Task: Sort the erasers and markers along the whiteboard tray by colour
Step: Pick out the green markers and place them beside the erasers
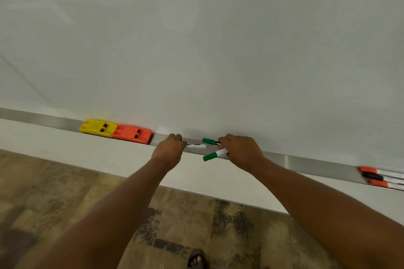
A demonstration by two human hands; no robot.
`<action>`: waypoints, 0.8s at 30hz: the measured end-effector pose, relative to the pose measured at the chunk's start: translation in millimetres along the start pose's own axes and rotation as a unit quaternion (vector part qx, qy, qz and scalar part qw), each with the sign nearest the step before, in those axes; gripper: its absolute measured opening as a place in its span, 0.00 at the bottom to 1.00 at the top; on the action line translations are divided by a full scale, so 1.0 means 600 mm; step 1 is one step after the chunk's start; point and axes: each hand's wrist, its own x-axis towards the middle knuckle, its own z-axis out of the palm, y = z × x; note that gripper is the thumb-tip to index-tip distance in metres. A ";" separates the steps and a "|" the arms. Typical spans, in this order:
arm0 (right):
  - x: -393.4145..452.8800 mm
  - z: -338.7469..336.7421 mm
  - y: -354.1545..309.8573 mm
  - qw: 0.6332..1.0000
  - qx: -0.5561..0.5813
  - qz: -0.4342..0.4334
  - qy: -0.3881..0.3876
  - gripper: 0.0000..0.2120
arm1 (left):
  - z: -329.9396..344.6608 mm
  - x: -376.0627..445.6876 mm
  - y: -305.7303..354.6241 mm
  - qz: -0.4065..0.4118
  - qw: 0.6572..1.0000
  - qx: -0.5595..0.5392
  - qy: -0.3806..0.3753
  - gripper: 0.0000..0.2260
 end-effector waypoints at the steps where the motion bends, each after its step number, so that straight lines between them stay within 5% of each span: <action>1: 0.011 0.002 -0.013 1.000 0.006 -0.001 0.005 0.14 | 0.003 0.000 -0.012 -0.004 1.000 0.000 0.001 0.15; 24: 0.124 0.056 -0.115 0.999 0.045 0.028 0.007 0.12 | 0.034 0.024 -0.106 0.060 0.998 0.006 -0.021 0.19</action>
